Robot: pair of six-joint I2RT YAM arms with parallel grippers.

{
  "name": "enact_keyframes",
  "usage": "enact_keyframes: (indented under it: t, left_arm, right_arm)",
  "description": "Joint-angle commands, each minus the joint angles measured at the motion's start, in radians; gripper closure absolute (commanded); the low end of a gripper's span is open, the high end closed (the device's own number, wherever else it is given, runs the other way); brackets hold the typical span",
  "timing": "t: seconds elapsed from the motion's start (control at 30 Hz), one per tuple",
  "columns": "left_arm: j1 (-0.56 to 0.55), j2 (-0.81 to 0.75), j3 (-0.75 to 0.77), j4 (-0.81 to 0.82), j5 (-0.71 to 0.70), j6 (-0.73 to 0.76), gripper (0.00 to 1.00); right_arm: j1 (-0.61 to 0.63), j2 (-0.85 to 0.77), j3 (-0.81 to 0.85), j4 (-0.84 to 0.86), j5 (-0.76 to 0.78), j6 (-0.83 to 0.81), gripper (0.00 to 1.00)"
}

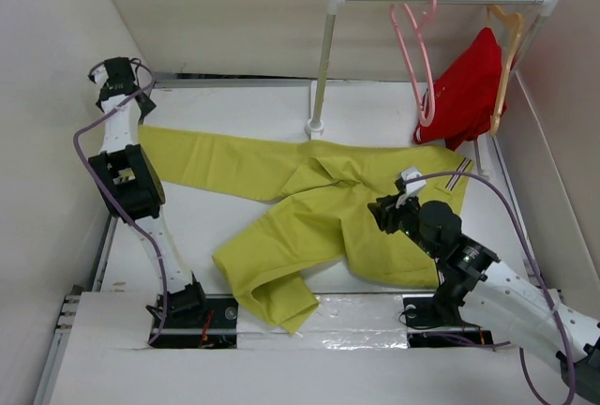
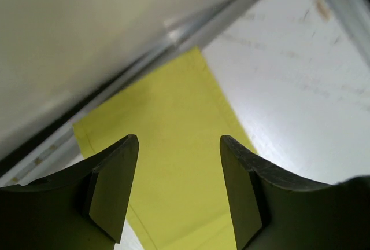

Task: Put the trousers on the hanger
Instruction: Flatten out the trousers at the center of the board.

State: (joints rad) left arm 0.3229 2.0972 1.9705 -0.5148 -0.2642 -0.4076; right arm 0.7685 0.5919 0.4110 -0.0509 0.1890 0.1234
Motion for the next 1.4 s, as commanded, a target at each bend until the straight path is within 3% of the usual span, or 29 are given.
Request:
enact_keyframes:
  t: [0.0, 0.07, 0.1, 0.2, 0.3, 0.33, 0.43, 0.47, 0.53, 0.57, 0.63, 0.67, 0.73, 0.77, 0.9, 1.07, 1.17, 1.23, 1.37]
  left_arm:
    - [-0.045, -0.046, -0.044, 0.052, 0.040, 0.018, 0.43]
    - [-0.070, -0.058, -0.045, 0.039, 0.048, 0.021, 0.43]
    - [-0.082, -0.068, -0.048, 0.039, 0.059, 0.021, 0.43]
    - [-0.185, -0.132, -0.113, 0.064, 0.105, 0.032, 0.45]
    - [-0.364, -0.233, -0.240, 0.127, 0.137, 0.024, 0.47]
    - [-0.471, -0.288, -0.319, 0.162, 0.138, 0.007, 0.48]
    - [-0.620, -0.377, -0.456, 0.212, 0.137, -0.046, 0.49]
    - [-0.687, -0.460, -0.581, 0.267, 0.152, -0.071, 0.50]
    - [-0.729, -0.561, -0.741, 0.362, 0.164, -0.135, 0.50]
    - [-0.729, -0.650, -0.882, 0.428, 0.167, -0.155, 0.50]
    - [-0.729, -0.715, -0.979, 0.449, 0.125, -0.188, 0.48]
    - [-0.729, -0.758, -1.043, 0.435, 0.037, -0.194, 0.42]
    - [-0.708, -0.779, -1.097, 0.441, 0.023, -0.212, 0.37]
    - [-0.699, -0.776, -1.136, 0.484, 0.083, -0.211, 0.35]
    - [-0.745, -0.686, -1.116, 0.539, 0.103, -0.230, 0.35]
    - [-0.754, -0.597, -1.093, 0.653, 0.195, -0.252, 0.36]
    - [-0.765, -0.572, -1.093, 0.673, 0.197, -0.254, 0.37]
    - [-0.765, -0.566, -1.098, 0.679, 0.192, -0.247, 0.37]
    - [-0.765, -0.530, -1.108, 0.708, 0.166, -0.247, 0.37]
  right_arm:
    - [0.011, 0.014, 0.063, -0.003, 0.055, -0.004, 0.64]
    - [0.011, 0.032, 0.066, -0.009, 0.067, 0.008, 0.81]
    - [0.011, 0.037, 0.065, -0.010, 0.073, 0.016, 1.00]
    - [0.002, 0.059, 0.051, -0.017, 0.119, 0.064, 1.00]
    - [-0.029, 0.075, 0.025, -0.003, 0.125, 0.102, 1.00]
    - [-0.052, 0.085, 0.017, 0.002, 0.109, 0.116, 0.97]
    - [-0.122, 0.100, 0.009, 0.000, 0.058, 0.124, 0.90]
    - [-0.142, 0.105, 0.002, 0.009, 0.034, 0.121, 0.88]
    - [-0.176, 0.124, -0.011, 0.040, -0.073, 0.079, 0.68]
    - [-0.190, 0.138, -0.009, 0.040, -0.104, 0.070, 0.64]
    - [-0.201, 0.192, 0.005, 0.055, -0.170, 0.059, 0.53]
    - [-0.201, 0.209, 0.003, 0.107, -0.181, 0.058, 0.49]
    - [-0.192, 0.279, 0.009, 0.146, -0.249, 0.052, 0.40]
    - [-0.180, 0.307, 0.018, 0.151, -0.258, 0.045, 0.38]
    - [-0.129, 0.449, 0.078, 0.152, -0.260, -0.002, 0.20]
    - [-0.101, 0.597, 0.186, 0.164, -0.195, -0.034, 0.18]
    - [-0.101, 0.681, 0.224, 0.151, -0.198, -0.045, 0.27]
    - [-0.101, 0.752, 0.252, 0.132, -0.229, -0.060, 0.46]
    - [-0.089, 0.715, 0.167, 0.126, -0.289, -0.039, 0.64]
